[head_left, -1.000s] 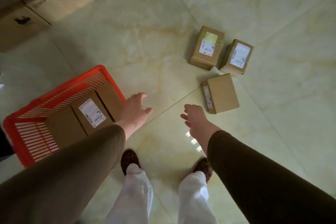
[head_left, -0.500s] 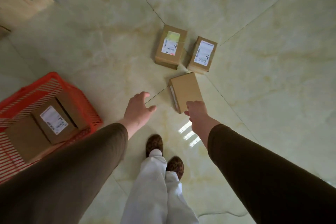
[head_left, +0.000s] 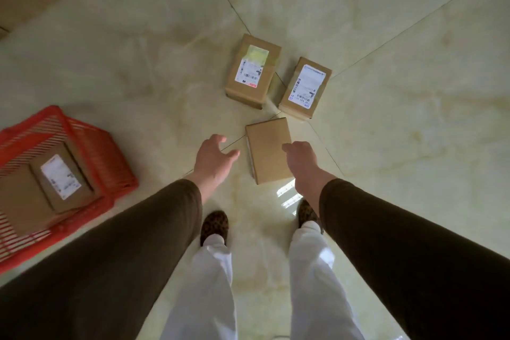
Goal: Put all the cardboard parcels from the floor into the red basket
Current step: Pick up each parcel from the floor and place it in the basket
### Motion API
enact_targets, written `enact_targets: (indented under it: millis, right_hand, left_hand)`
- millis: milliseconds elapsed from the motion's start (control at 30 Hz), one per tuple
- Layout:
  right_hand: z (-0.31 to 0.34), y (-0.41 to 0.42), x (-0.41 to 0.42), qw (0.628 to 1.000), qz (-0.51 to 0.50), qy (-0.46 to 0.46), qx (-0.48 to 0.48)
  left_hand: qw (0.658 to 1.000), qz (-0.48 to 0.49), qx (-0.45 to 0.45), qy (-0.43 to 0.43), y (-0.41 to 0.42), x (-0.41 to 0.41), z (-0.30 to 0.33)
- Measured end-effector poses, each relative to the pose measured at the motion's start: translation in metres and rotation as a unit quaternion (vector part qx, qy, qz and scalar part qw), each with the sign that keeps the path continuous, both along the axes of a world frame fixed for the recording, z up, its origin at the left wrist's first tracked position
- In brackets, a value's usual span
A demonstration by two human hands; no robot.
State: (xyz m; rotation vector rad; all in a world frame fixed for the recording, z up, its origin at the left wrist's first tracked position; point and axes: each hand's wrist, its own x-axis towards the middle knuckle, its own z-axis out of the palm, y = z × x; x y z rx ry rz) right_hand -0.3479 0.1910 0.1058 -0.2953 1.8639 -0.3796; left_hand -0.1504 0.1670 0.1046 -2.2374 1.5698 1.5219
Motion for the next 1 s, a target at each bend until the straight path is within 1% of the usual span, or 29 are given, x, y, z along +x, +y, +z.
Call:
enact_targets:
  millis: [133, 233, 333, 467, 600, 700, 833, 1000]
  right_hand:
    - [-0.014, -0.005, -0.036, 0.999, 0.032, -0.036, -0.022]
    - [-0.031, -0.013, -0.056, 0.995, 0.084, -0.054, -0.016]
    - [-0.054, -0.019, -0.065, 0.992, 0.108, -0.065, -0.003]
    - [-0.090, -0.028, -0.066, 0.990, 0.117, -0.075, 0.019]
    - [-0.127, -0.034, -0.061, 0.987, 0.117, -0.069, 0.083]
    - [-0.151, -0.035, -0.062, 0.985, 0.126, -0.084, 0.081]
    - [-0.159, -0.032, -0.055, 0.983, 0.133, -0.090, 0.085]
    - [-0.133, -0.032, -0.045, 0.989, 0.117, -0.084, 0.041]
  left_hand:
    - [0.997, 0.077, 0.020, 0.007, 0.009, -0.029, -0.028]
    - [0.991, 0.125, 0.038, -0.001, 0.017, -0.044, -0.050]
    - [0.982, 0.181, 0.054, 0.016, 0.026, -0.055, -0.071]
    - [0.975, 0.203, 0.088, 0.030, 0.028, -0.065, -0.105]
    - [0.968, 0.215, 0.121, 0.055, 0.023, -0.074, -0.142]
    - [0.960, 0.227, 0.148, 0.074, 0.018, -0.080, -0.163]
    - [0.945, 0.263, 0.157, 0.113, 0.018, -0.085, -0.176]
    - [0.929, 0.320, 0.122, 0.140, 0.019, -0.085, -0.151]
